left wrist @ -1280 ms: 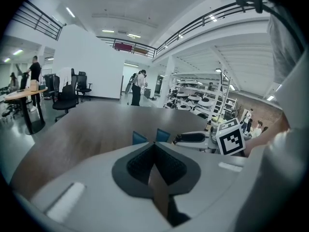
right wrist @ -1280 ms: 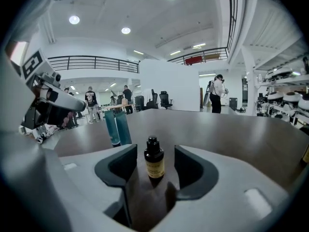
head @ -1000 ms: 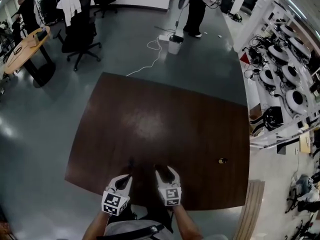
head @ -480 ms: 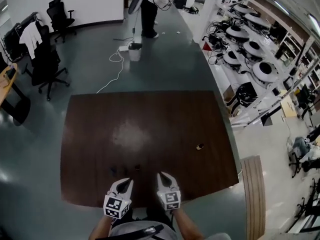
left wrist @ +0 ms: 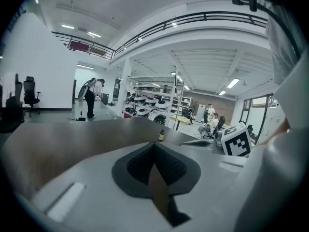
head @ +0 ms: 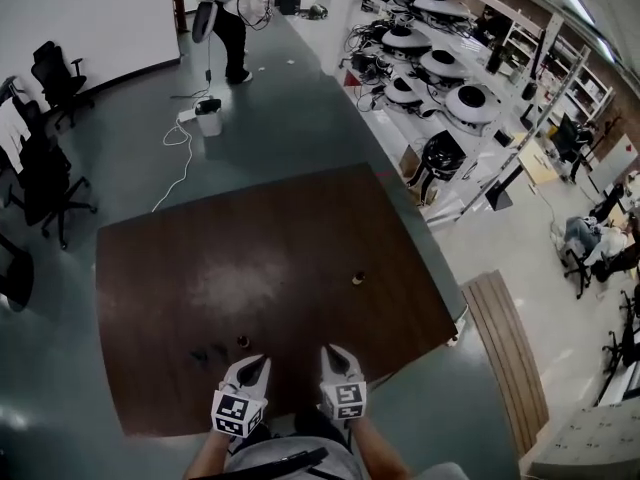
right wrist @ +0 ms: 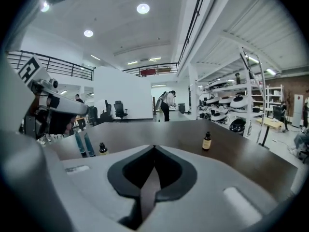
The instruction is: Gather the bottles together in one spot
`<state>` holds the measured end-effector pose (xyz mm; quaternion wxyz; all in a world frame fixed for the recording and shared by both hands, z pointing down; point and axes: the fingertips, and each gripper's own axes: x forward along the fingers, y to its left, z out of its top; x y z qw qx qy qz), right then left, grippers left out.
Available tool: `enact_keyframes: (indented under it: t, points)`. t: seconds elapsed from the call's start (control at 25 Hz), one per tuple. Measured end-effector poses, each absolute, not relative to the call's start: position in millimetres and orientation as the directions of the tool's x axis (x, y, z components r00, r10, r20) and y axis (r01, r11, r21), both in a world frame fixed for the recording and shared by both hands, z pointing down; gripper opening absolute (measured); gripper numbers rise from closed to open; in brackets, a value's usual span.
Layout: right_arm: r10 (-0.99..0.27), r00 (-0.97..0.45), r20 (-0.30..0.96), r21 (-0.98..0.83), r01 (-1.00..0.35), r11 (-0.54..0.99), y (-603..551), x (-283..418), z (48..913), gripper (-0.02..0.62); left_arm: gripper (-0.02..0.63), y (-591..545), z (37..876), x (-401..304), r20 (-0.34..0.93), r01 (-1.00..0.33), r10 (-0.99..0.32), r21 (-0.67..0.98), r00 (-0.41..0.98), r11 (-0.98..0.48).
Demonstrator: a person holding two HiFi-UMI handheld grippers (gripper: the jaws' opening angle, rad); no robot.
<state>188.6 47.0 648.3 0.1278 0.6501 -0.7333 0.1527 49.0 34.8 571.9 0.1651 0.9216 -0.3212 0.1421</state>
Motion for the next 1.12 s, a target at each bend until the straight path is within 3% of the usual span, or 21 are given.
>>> enact_keyframes:
  t: [0.44,1.12]
  points:
    - [-0.929,0.026,0.368,-0.042,-0.998,-0.045,51.4,253.2,639.5,0.002,0.0,26.9,581.2,110.1,0.385,-0.541,-0.435,0.227,0.814,-0.81]
    - [-0.912,0.005,0.411,-0.081,-0.996,-0.042,17.3,311.9,668.7,0.002,0.001,6.7,619.2,173.3,0.476,-0.526,-0.362,0.274,0.801,-0.805]
